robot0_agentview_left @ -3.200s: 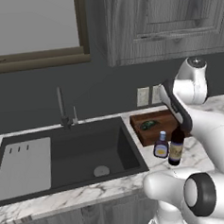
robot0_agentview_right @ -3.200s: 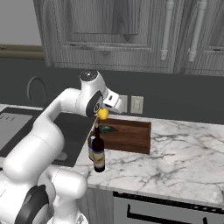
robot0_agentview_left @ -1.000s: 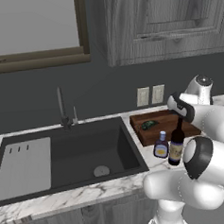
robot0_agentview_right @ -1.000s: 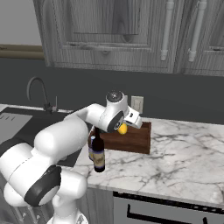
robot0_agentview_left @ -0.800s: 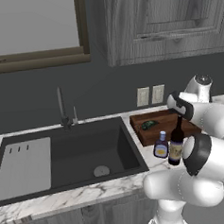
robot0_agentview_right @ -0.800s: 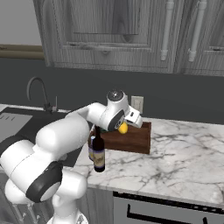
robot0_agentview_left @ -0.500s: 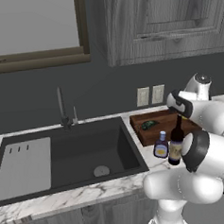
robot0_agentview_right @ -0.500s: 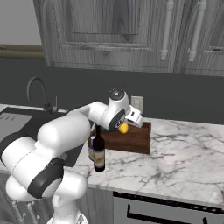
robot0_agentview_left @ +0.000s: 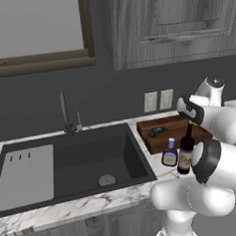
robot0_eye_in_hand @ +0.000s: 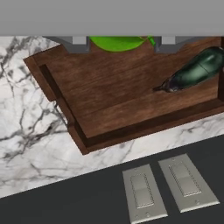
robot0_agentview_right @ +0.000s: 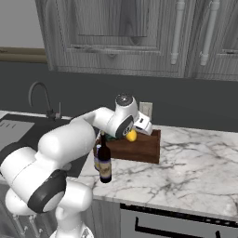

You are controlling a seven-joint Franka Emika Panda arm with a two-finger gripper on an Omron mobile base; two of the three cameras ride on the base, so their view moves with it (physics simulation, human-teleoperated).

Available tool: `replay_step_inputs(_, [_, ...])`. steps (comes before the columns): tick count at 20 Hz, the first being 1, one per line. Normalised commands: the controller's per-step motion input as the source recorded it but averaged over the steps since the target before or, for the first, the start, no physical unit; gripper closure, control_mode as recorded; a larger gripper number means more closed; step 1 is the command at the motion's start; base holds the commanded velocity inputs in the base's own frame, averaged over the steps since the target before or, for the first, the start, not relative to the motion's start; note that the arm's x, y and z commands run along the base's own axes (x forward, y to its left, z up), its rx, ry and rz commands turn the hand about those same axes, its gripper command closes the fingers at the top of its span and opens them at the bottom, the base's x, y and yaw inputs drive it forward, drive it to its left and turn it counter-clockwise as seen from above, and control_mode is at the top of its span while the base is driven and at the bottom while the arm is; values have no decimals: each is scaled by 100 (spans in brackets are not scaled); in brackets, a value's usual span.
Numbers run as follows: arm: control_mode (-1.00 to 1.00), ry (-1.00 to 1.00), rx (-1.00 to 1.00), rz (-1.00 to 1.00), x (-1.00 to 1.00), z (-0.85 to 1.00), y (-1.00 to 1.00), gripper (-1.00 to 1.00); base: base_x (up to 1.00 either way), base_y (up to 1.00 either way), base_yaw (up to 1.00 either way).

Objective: Pick up all produce items and place them in the sink. Turn on the sink faucet to wash them. Then turn the sink off and put them in the tray.

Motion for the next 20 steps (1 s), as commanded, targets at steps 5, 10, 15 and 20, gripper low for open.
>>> replay_step_inputs(5, [-100, 0, 0, 0, 3, 4, -22, 100, 0, 0, 0])
replay_step_inputs(10, [-100, 0, 3, 0, 0, 0, -27, 100, 0, 0, 0])
replay_step_inputs(15, [-100, -1, 8, 3, 0, 0, -27, 100, 0, 0, 0])
replay_step_inputs(20, [-100, 0, 8, 5, 0, 0, -22, 100, 0, 0, 0])
